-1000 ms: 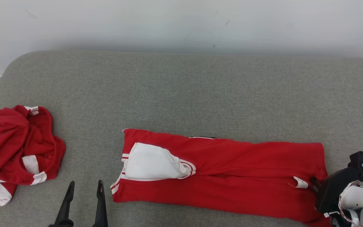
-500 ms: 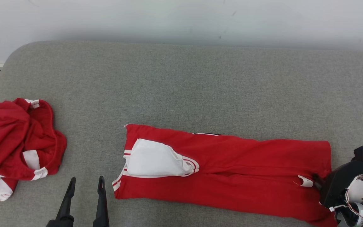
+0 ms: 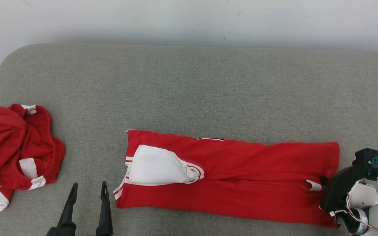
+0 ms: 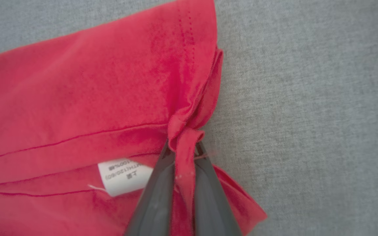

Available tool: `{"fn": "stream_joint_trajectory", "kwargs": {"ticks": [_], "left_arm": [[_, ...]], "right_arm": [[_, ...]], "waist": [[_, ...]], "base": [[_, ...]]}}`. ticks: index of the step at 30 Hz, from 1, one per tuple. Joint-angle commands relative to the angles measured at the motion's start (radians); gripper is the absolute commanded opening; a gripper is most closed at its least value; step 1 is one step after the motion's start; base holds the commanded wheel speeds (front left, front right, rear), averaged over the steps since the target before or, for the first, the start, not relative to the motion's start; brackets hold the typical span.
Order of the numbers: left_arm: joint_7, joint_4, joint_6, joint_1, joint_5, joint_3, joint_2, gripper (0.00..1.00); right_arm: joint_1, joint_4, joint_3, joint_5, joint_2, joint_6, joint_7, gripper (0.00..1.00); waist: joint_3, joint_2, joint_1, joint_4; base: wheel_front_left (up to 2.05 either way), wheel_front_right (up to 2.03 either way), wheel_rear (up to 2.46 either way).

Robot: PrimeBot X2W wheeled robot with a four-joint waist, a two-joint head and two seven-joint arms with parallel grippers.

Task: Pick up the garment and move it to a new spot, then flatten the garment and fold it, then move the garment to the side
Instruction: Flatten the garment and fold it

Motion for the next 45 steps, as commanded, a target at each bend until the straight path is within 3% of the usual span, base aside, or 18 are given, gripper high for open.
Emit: {"fn": "stream_joint_trajectory", "kwargs": {"ticks": [1, 16, 22, 29, 34, 45], "left_arm": [[-0.003, 0.0, 0.003, -0.007, -0.005, -0.001, -0.001, 1.0], [-0.003, -0.003, 0.003, 0.002, 0.006, 0.002, -0.001, 1.0], [-0.003, 0.009, -0.007, 0.009, 0.01, 0.002, -0.001, 1.0], [-0.003, 0.016, -0.011, 0.028, 0.009, 0.005, -0.001, 1.0], [-0.003, 0.019, -0.01, 0.038, 0.001, 0.0, -0.001, 1.0], [-0.003, 0.023, -0.013, 0.047, 0.001, -0.009, -0.001, 1.0]], "right_arm": [[-0.01, 0.009, -0.007, -0.009, 0.012, 0.004, -0.013, 0.0], [-0.044, -0.086, -0.341, -0.129, -0.025, 0.001, -0.158, 0.0], [0.009, -0.176, -0.398, -0.193, -0.016, 0.001, -0.148, 0.0], [0.092, -0.295, -0.271, -0.157, 0.016, 0.001, -0.087, 0.0], [0.154, -0.371, -0.104, -0.091, 0.029, 0.001, -0.06, 0.0], [0.143, -0.288, 0.255, 0.085, 0.029, 0.001, -0.101, 0.0]], "waist": [[-0.001, 0.0, 0.0, -0.002], [-0.006, 0.0, 0.0, -0.039], [-0.026, 0.0, 0.0, -0.039], [-0.057, 0.0, 0.0, -0.04], [-0.074, 0.0, 0.0, -0.038], [-0.09, 0.0, 0.0, -0.017]], "base": [[0.0, 0.0, 0.0], [0.0, 0.0, 0.0], [0.0, 0.0, 0.0], [0.0, 0.0, 0.0], [0.0, 0.0, 0.0], [0.0, 0.0, 0.0]]}}
